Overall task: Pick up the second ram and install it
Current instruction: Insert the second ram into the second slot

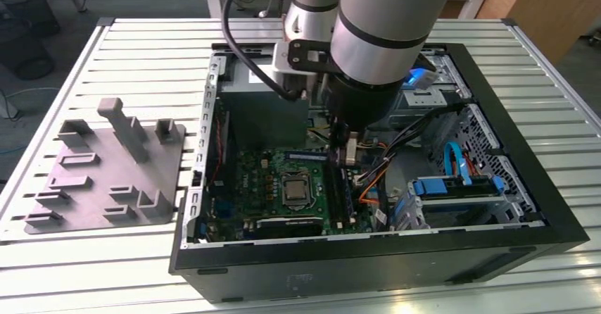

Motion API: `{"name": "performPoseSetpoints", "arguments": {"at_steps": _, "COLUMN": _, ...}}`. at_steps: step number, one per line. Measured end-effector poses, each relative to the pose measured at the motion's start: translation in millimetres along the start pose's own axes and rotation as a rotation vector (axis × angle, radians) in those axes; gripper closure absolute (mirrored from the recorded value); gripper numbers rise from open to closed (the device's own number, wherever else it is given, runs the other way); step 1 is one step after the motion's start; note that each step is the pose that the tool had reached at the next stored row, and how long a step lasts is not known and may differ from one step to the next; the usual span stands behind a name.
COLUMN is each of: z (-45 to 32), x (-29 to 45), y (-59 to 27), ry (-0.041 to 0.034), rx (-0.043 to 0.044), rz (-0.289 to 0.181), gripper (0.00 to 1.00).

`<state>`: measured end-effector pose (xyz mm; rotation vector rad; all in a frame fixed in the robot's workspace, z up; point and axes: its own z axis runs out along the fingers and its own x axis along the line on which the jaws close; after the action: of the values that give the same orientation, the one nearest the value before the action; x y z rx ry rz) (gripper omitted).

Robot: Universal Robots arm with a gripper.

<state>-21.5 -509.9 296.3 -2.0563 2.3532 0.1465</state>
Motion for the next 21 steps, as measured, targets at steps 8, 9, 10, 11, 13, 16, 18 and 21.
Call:
{"name": "performPoseSetpoints", "arguments": {"at_steps": 8, "z": 0.0, "x": 0.0, "y": 0.0, "ry": -0.0055, "rx": 0.0063, "rz": 0.089, "gripper": 0.86}}
{"name": "performPoseSetpoints", "arguments": {"at_steps": 9, "z": 0.0, "x": 0.0, "y": 0.0, "ry": -0.0061, "rx": 0.0071, "rz": 0.099, "gripper": 0.86}}
{"name": "performPoseSetpoints", "arguments": {"at_steps": 10, "z": 0.0, "x": 0.0, "y": 0.0, "ry": -0.0068, "rx": 0.0079, "rz": 0.11, "gripper": 0.86}}
{"name": "performPoseSetpoints", "arguments": {"at_steps": 11, "z": 0.0, "x": 0.0, "y": 0.0, "ry": -0.0074, "rx": 0.0086, "rz": 0.12, "gripper": 0.86}}
{"name": "performPoseSetpoints", "arguments": {"at_steps": 13, "z": 0.0, "x": 0.0, "y": 0.0, "ry": -0.0087, "rx": 0.0102, "rz": 0.142, "gripper": 0.86}}
{"name": "performPoseSetpoints", "arguments": {"at_steps": 16, "z": 0.0, "x": 0.0, "y": 0.0, "ry": -0.0106, "rx": 0.0124, "rz": 0.172, "gripper": 0.86}}
{"name": "performPoseSetpoints", "arguments": {"at_steps": 18, "z": 0.0, "x": 0.0, "y": 0.0, "ry": -0.0119, "rx": 0.0138, "rz": 0.193, "gripper": 0.86}}
{"name": "performPoseSetpoints", "arguments": {"at_steps": 21, "z": 0.0, "x": 0.0, "y": 0.0, "ry": -0.0138, "rx": 0.0162, "rz": 0.225, "gripper": 0.86}}
